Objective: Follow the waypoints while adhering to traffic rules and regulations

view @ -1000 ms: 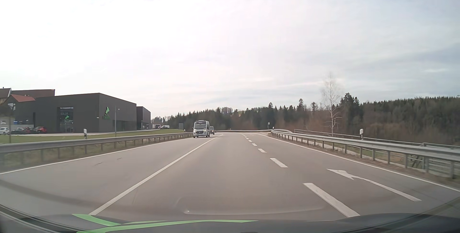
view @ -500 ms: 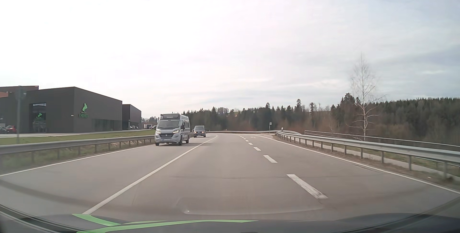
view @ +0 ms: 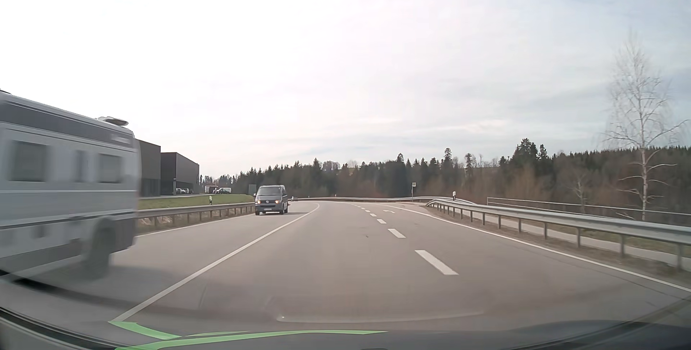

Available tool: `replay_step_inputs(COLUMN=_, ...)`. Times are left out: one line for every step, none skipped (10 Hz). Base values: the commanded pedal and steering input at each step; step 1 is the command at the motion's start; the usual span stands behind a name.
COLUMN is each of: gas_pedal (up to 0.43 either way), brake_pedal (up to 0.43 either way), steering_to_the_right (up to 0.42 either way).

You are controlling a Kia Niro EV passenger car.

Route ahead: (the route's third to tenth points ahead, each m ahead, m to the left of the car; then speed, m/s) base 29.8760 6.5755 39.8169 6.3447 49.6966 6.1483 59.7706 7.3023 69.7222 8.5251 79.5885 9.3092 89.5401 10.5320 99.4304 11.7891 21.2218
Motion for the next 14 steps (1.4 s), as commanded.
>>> replay_step_inputs(gas_pedal=0.189, brake_pedal=0.0, steering_to_the_right=-0.006)
replay_step_inputs(gas_pedal=0.189, brake_pedal=0.0, steering_to_the_right=-0.006)
replay_step_inputs(gas_pedal=0.189, brake_pedal=0.0, steering_to_the_right=-0.006)
replay_step_inputs(gas_pedal=0.189, brake_pedal=0.0, steering_to_the_right=-0.006)
replay_step_inputs(gas_pedal=0.189, brake_pedal=0.0, steering_to_the_right=-0.005)
replay_step_inputs(gas_pedal=0.189, brake_pedal=0.0, steering_to_the_right=-0.004)
replay_step_inputs(gas_pedal=0.189, brake_pedal=0.0, steering_to_the_right=-0.005)
replay_step_inputs(gas_pedal=0.189, brake_pedal=0.0, steering_to_the_right=-0.005)
replay_step_inputs(gas_pedal=0.189, brake_pedal=0.0, steering_to_the_right=-0.004)
replay_step_inputs(gas_pedal=0.189, brake_pedal=0.0, steering_to_the_right=-0.005)
replay_step_inputs(gas_pedal=0.189, brake_pedal=0.0, steering_to_the_right=-0.005)
replay_step_inputs(gas_pedal=0.189, brake_pedal=0.0, steering_to_the_right=-0.004)
replay_step_inputs(gas_pedal=0.189, brake_pedal=0.0, steering_to_the_right=-0.005)
replay_step_inputs(gas_pedal=0.189, brake_pedal=0.0, steering_to_the_right=-0.005)
